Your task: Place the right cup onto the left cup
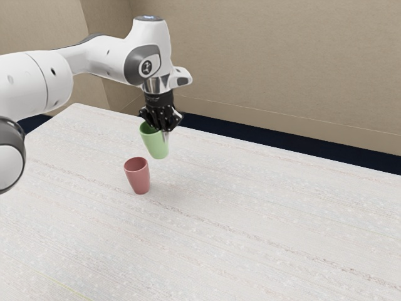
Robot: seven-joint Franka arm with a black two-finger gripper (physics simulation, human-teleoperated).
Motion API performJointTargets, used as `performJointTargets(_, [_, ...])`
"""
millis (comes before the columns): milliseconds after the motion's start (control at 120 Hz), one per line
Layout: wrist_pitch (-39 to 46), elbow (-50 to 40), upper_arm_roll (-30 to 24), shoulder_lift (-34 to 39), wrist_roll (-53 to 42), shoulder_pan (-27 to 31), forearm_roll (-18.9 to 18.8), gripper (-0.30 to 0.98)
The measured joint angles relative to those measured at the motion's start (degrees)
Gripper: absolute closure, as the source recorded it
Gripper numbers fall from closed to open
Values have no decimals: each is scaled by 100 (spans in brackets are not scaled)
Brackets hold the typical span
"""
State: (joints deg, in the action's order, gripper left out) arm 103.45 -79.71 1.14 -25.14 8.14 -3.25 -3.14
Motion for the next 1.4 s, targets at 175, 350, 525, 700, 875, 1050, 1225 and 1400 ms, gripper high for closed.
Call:
performJointTargets(175, [-22,-158,308,97,-37,17,-5,78])
performJointTargets(350, [-34,-247,516,117,-137,37,14,78])
performJointTargets(525, [-25,-535,588,251,-238,92,45,78])
performJointTargets(700, [8,-636,596,256,-304,97,48,78])
performJointTargets(875, [31,-573,595,167,-355,145,45,78])
performJointTargets(1050, [32,-381,560,-32,-397,183,45,78])
performJointTargets(1225, [43,-324,542,-150,-421,175,45,78])
performJointTargets(1400, [65,-320,539,-233,-435,176,46,78])
